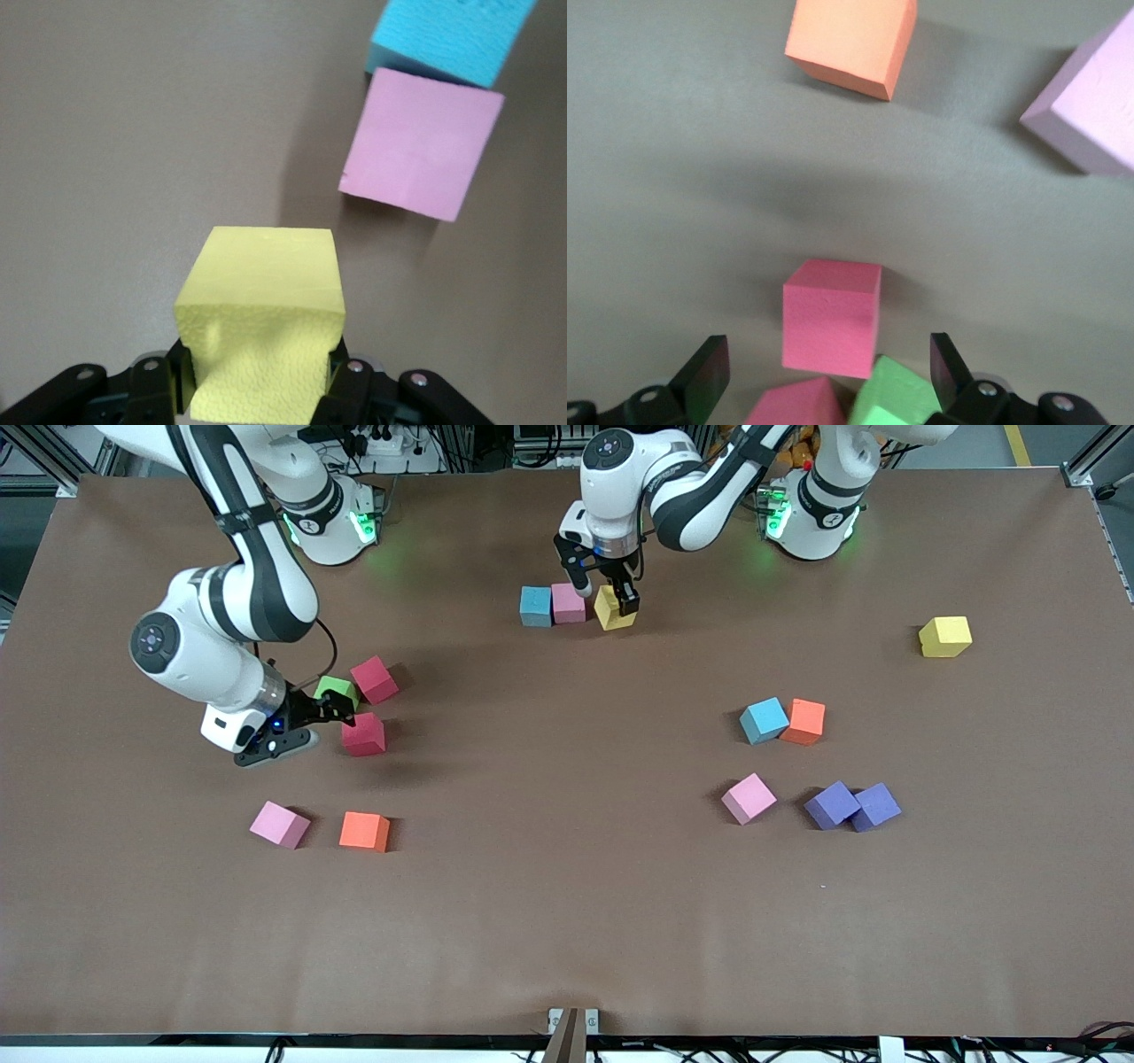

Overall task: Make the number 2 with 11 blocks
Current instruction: 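Place yellow beside pink with the left gripper while the right gripper grasps red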

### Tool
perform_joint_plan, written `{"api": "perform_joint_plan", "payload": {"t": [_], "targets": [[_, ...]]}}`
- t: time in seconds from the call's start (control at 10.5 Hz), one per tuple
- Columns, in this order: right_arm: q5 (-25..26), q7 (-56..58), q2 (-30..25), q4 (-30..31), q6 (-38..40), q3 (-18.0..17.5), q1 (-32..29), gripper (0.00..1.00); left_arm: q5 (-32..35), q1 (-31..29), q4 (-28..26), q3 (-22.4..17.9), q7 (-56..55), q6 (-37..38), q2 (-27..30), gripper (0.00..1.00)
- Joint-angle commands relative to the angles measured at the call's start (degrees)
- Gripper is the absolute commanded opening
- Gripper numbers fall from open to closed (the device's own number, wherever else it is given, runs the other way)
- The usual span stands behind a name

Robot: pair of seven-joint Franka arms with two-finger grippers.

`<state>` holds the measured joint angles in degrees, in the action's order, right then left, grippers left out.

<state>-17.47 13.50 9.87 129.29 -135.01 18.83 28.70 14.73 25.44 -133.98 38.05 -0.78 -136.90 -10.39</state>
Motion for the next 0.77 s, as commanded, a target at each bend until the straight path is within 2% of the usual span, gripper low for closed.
{"api": "perform_joint_plan", "payload": {"t": [0.0, 0.67], "targets": [[-0.8, -5.9, 4.3, -2.3, -2.1, -0.5, 2.2, 1.00, 1.4, 0.7, 0.2, 0.1, 3.5, -0.3, -0.8, 0.31], [-0.8, -7.4, 9.0, -1.2, -5.4, -0.5, 2.7, 1.00, 1.4, 4.5, 0.7, -0.3, 6.8, 0.1, -4.4, 0.27]]}}
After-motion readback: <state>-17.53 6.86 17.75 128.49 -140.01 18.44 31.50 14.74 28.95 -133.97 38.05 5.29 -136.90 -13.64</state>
